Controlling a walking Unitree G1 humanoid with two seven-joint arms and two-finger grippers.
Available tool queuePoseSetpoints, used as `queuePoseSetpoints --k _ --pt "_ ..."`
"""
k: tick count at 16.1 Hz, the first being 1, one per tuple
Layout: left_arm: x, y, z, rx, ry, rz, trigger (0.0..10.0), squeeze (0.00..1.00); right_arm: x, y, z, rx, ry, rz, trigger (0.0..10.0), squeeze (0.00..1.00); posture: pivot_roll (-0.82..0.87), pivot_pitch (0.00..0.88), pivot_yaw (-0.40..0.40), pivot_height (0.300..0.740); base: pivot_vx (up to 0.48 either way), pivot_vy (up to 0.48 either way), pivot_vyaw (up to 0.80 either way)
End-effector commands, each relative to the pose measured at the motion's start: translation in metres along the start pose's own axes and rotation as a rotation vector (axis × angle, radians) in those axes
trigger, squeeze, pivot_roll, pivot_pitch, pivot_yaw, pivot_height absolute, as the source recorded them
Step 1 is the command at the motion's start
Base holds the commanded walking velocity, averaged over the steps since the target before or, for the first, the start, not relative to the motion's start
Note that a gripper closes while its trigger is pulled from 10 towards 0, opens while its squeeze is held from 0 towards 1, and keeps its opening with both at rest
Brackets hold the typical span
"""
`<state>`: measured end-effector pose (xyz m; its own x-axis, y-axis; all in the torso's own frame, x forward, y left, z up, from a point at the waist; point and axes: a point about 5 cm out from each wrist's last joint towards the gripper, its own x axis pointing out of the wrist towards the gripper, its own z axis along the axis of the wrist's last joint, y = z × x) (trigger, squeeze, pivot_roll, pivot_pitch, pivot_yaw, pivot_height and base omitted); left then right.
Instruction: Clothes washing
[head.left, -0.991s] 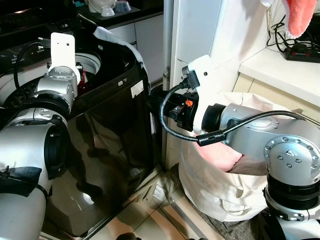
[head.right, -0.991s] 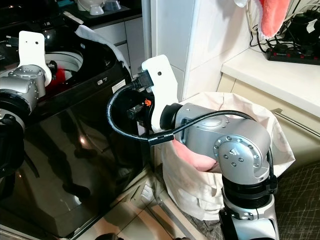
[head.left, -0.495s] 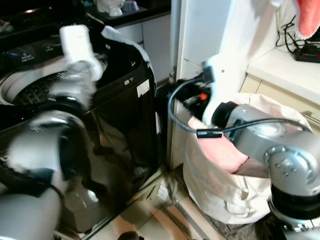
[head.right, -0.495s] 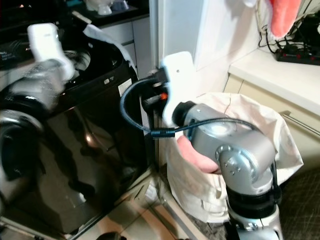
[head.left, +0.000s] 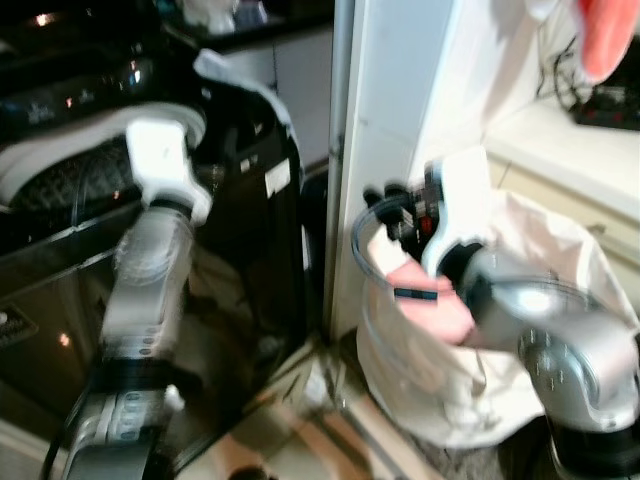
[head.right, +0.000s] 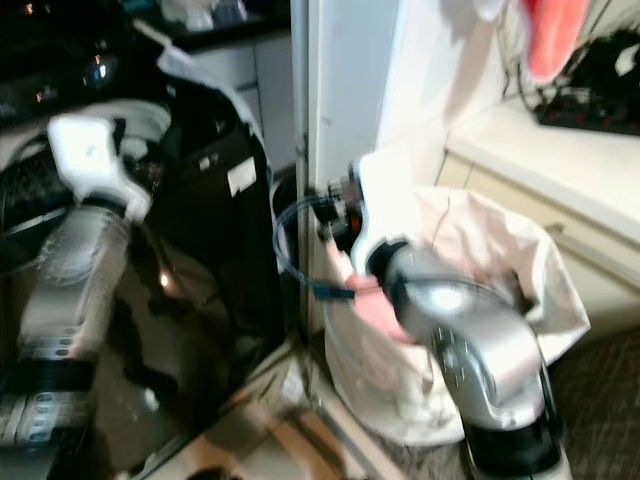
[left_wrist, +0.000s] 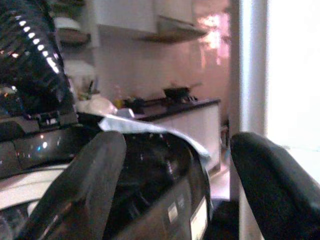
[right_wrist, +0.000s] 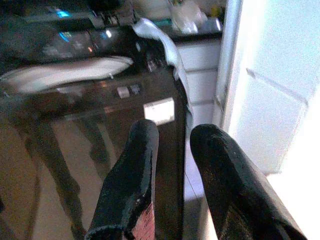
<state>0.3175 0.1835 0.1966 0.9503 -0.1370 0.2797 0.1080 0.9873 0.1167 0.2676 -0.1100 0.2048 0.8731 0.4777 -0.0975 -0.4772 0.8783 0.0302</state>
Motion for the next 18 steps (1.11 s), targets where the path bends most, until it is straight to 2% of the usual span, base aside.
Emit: queuePoseSetpoints --k 1,4,6,8,10,13,18 --pt "-0.013 -0.009 -0.01 0.008 0.061 -0.046 10.0 0.0 -0.001 -0.002 -0.003 -0.012 0.006 -0.002 10.0 0.0 0.01 0.0 0.007 0.74 0.0 0.0 0.0" --pt "-0.034 -0.023 -0.021 -0.034 0.141 -0.042 10.0 0.0 -0.004 -0.003 -0.018 0.035 0.038 -0.011 10.0 0.0 0.02 0.0 0.004 0.74 -0.254 0.0 0.0" --pt "-0.038 -0.037 -0.027 -0.051 0.176 -0.103 10.0 0.0 -0.004 -0.004 -0.035 0.037 0.09 -0.031 10.0 0.0 0.01 0.0 0.006 0.74 -0.212 0.0 0.0" --pt "-0.043 -0.042 -0.035 -0.08 0.227 -0.123 10.0 0.0 -0.006 -0.005 -0.049 0.025 0.134 -0.054 10.0 0.0 0.01 0.0 0.007 0.74 0.0 0.0 0.0" --pt "-0.049 -0.044 -0.038 -0.056 0.264 -0.121 10.0 0.0 -0.009 -0.006 -0.057 0.022 0.152 -0.052 10.0 0.0 0.01 0.0 0.014 0.74 0.0 0.0 0.0" --pt "-0.052 -0.045 -0.039 -0.024 0.292 -0.126 10.0 0.0 -0.012 -0.009 -0.071 0.041 0.183 -0.075 10.0 0.0 0.01 0.0 0.01 0.74 0.0 -0.48 0.8" --pt "-0.054 -0.045 -0.039 -0.019 0.313 -0.121 10.0 0.0 -0.01 -0.01 -0.07 0.033 0.166 -0.055 10.0 0.0 0.01 0.0 0.009 0.74 0.0 -0.48 0.8"
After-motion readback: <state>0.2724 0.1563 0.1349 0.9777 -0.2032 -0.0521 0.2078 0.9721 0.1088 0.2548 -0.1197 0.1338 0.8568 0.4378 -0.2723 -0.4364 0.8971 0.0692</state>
